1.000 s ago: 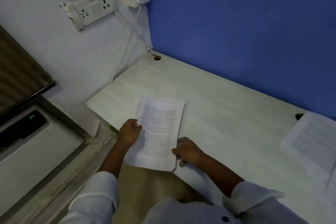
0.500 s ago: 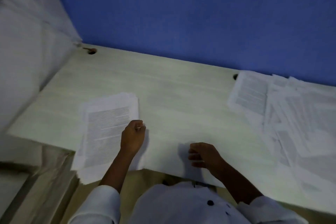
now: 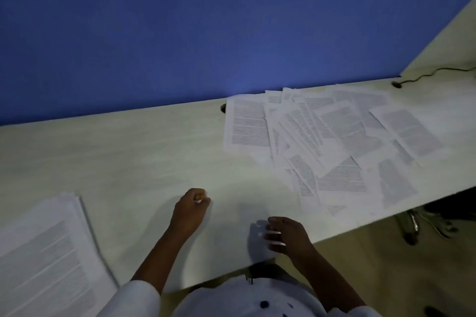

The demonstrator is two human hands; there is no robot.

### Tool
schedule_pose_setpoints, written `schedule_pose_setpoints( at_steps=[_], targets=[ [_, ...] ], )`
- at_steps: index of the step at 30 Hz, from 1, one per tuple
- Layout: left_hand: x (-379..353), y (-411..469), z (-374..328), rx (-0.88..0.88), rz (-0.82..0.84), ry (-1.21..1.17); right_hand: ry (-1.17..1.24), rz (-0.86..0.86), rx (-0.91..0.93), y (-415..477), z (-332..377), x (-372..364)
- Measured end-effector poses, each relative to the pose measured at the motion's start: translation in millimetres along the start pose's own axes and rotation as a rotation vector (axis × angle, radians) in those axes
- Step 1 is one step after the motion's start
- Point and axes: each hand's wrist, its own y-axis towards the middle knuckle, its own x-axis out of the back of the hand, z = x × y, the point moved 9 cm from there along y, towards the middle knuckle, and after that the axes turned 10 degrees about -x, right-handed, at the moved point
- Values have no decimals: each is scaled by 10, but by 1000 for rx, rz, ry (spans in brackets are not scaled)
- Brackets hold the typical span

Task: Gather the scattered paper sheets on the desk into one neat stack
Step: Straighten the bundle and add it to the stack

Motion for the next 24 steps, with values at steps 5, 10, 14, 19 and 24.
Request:
schedule_pose_setpoints(
  at_steps=[5, 10, 14, 19, 24],
  targets=[
    [-353, 226, -118, 16, 28, -51, -72, -90, 118, 213, 442, 371],
    [-617, 391, -250, 61, -7, -94, -221, -105, 231, 480, 1059, 573],
    [-891, 543, -440, 77, -30, -81, -501, -212, 424, 691, 1709, 765],
    [-1399, 815, -793, 85, 19, -47, -744, -362, 619, 1044, 2301, 1174],
    [-1865, 1242, -1262, 88, 56, 57, -756, -371, 557, 1401, 2427, 1543]
  ],
)
